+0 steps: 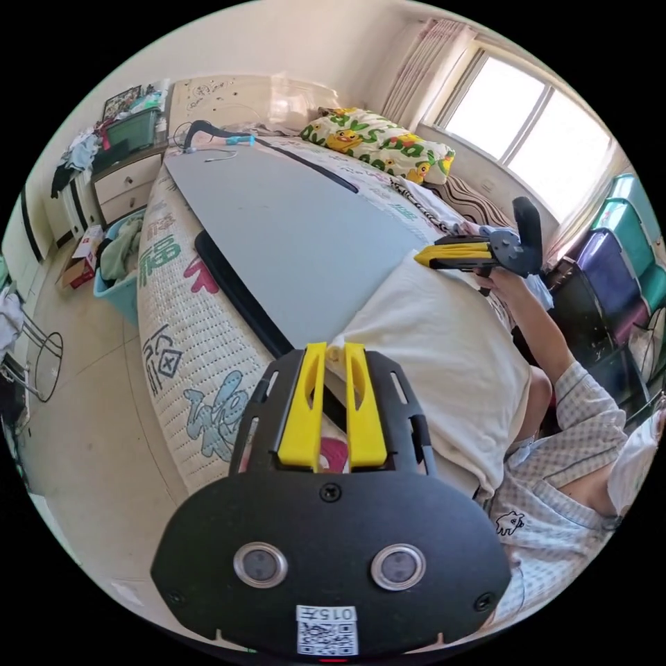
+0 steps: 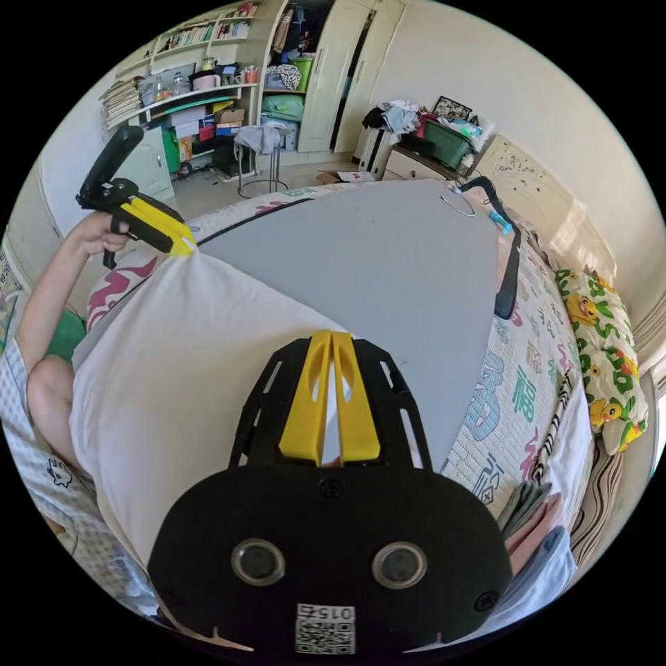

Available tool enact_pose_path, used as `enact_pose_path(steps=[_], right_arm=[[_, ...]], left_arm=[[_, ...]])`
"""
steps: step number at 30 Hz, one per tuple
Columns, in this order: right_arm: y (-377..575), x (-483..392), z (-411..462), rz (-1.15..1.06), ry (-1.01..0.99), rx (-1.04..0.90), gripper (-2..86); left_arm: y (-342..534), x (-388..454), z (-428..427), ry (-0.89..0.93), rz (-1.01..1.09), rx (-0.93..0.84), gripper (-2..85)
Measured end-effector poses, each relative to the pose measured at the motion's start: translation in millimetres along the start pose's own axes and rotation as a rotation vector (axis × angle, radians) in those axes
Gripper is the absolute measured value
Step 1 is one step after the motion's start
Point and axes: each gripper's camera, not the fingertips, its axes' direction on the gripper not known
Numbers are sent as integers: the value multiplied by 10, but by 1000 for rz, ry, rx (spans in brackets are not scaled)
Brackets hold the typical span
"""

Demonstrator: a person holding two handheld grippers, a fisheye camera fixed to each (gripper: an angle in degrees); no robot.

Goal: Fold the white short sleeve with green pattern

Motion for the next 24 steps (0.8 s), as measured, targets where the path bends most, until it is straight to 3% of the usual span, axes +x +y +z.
enact_pose_path(steps=[5,9,12,15,19,24], right_arm=[[243,77,-308,24,-48,101,-10],[1058,178,-992,-109,-352,275,-6],[1701,140,-1292,-263,-484,287,10],[2179,126,-1379,-377,-497,252,33],[2536,259,-1299,-361,-522,224,43],[2698,395,-1118,-381,-585,156,54]], left_arm=[[-191,317,-187,-123,10,-15,56],[-177,743,-562,-244,114,15,69],[-151,1072,-769,-360,167,-12,63],[-133,1460,-948,-211,250,0,65],[62,2341,-1058,26,393,-18,74],[315,3414,-1017,133,571,-29,77]])
